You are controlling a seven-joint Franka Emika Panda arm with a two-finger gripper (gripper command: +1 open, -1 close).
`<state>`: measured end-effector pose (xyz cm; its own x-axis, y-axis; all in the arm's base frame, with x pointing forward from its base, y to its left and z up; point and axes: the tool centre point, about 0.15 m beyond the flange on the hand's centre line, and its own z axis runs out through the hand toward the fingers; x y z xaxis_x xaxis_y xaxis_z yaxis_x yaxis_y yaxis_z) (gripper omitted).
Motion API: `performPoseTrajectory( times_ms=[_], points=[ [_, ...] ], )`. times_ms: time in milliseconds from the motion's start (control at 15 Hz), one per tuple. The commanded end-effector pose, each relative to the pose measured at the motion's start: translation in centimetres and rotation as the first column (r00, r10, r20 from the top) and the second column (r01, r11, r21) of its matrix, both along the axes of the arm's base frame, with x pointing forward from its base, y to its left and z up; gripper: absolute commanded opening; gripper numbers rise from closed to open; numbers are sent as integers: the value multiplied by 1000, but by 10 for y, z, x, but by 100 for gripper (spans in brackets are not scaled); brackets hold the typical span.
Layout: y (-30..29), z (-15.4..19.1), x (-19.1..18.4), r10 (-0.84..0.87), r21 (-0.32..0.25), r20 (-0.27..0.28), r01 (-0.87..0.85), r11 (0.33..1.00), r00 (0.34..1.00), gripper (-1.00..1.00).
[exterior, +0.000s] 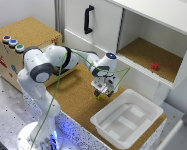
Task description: Unstack the purple block
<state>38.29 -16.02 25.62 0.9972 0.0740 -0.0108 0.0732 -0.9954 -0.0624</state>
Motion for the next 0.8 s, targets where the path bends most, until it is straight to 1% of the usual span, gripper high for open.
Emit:
performPoseTrajectory(
  times_ms=[0, 267, 333, 400, 533, 733],
  points=[
    [51, 10, -20, 133, 14, -8, -133, 991, 991, -100],
    [73, 34, -47, 199, 37, -29, -198, 980, 980, -100],
    [76, 36, -50, 204, 47, -33, -202, 978, 978, -100],
    [77, 35, -51, 212, 44, -35, -210, 977, 977, -100],
    [68, 32, -49, 191, 57, -29, -190, 980, 981, -100],
    [52, 31, -42, 170, 68, -2, -170, 983, 985, -100]
  ],
)
